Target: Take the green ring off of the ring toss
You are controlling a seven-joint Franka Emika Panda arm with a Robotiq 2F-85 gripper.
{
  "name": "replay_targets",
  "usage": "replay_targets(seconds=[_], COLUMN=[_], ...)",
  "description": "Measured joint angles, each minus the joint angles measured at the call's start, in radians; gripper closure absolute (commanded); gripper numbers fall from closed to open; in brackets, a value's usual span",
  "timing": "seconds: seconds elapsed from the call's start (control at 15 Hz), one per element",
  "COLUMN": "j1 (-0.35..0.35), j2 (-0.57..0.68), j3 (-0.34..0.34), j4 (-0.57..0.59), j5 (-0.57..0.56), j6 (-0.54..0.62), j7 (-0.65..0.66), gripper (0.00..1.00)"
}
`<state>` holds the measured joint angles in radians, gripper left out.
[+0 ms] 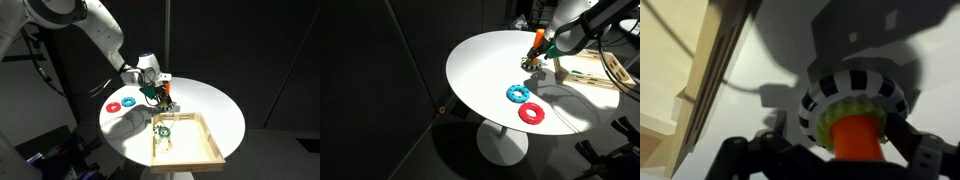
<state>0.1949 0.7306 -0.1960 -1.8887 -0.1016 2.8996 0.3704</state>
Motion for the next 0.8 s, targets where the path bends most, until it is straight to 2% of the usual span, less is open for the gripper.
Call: replay_targets(seconds=[0.8], j1=[-0.003], j2=[0.017], j3=[0.012], j4=[0.004], j5=[0.096], j6=[0.057], j7=[-0.002], gripper=[0.0])
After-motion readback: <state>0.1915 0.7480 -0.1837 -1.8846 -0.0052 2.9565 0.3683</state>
